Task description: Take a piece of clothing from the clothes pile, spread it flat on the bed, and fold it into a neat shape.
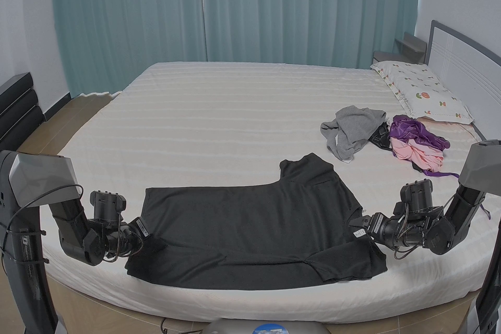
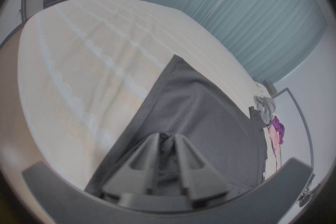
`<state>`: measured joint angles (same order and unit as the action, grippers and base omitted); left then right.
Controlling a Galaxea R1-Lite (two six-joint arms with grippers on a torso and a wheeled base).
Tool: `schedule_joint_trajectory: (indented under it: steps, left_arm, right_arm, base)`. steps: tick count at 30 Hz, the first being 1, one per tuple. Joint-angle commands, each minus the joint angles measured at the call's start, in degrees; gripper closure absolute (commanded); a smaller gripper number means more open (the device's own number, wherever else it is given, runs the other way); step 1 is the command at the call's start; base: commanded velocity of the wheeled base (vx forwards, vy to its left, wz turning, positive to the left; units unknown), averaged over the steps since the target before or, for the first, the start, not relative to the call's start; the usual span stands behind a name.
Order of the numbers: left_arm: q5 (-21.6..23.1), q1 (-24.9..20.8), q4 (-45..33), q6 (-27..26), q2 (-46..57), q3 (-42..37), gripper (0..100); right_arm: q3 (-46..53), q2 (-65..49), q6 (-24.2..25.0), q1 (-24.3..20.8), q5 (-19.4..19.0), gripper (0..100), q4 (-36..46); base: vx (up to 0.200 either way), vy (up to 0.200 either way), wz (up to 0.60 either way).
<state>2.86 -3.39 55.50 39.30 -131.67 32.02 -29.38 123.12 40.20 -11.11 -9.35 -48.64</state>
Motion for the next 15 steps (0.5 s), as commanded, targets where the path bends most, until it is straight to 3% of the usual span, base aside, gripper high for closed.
schedule_joint_trajectory:
  steps: [1, 6, 9, 15]
  left_arm:
    - [-0.8, 0.6, 0.1, 0.1, 0.2, -1.1, 100]
    - [-1.1, 1.4, 0.2, 0.3, 2.5, -3.1, 100]
    - [-1.0, 1.4, 0.2, 0.5, 4.1, -3.8, 100]
    - [-1.0, 1.4, 0.2, 0.6, 4.7, -4.3, 100]
  right_arm:
    - [-0.6, -0.5, 0.0, -0.1, 0.0, 0, 0.0]
    - [-0.8, -2.6, -1.2, -1.1, 0.1, 0, 1.2]
    - [-1.0, -2.6, -5.5, -0.5, -0.8, 0, 1.4]
    - [-3.0, 1.9, -12.3, 3.1, -6.6, 0, 0.8]
  base:
    - [0.000, 0.000, 0.00]
    - [0.000, 0.000, 0.00]
    - [0.000, 0.000, 0.00]
    - [0.000, 0.000, 0.00]
